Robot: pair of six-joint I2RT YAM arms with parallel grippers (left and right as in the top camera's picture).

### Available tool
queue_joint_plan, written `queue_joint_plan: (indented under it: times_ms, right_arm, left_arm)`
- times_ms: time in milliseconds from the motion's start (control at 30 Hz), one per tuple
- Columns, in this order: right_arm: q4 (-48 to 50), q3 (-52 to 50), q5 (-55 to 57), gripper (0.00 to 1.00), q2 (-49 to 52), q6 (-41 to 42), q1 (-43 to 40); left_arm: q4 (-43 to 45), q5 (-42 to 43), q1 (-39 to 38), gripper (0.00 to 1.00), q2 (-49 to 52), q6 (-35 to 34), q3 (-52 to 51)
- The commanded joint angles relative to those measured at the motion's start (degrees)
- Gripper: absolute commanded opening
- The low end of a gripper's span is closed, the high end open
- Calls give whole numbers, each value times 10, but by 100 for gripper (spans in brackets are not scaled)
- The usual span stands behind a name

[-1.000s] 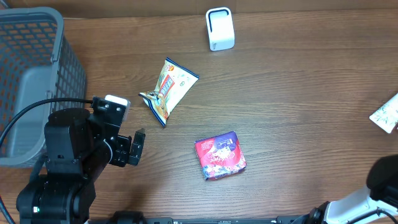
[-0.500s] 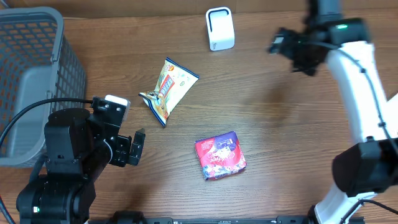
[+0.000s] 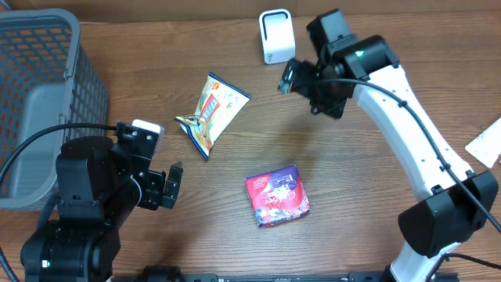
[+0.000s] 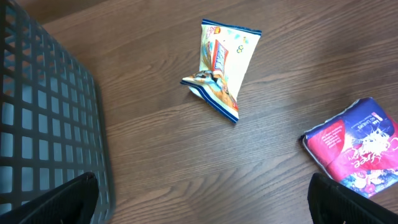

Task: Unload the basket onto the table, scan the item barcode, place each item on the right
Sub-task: 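Move the right gripper over the purple-red pad pack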

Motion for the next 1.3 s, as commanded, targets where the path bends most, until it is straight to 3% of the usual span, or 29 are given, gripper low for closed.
queue_joint_plan:
  times_ms: [0, 100, 300, 867, 1267]
  right_arm:
    - [-58, -15, -1, 100, 5, 2, 2]
    - [-78, -39, -14, 100, 5, -66, 2]
    - [-114, -71, -16, 100, 5, -115, 2]
    - [-134, -76, 8, 99, -35, -149, 3]
    - [-213, -104, -10, 100, -35, -150, 3]
  left_arm:
    - [8, -8, 3, 100, -1, 6, 0]
    - [7, -9, 3, 100, -1, 6, 0]
    - [10, -8, 3, 100, -1, 6, 0]
    - [30, -8, 3, 100, -2, 6, 0]
    - [30, -8, 3, 100, -1, 5, 0]
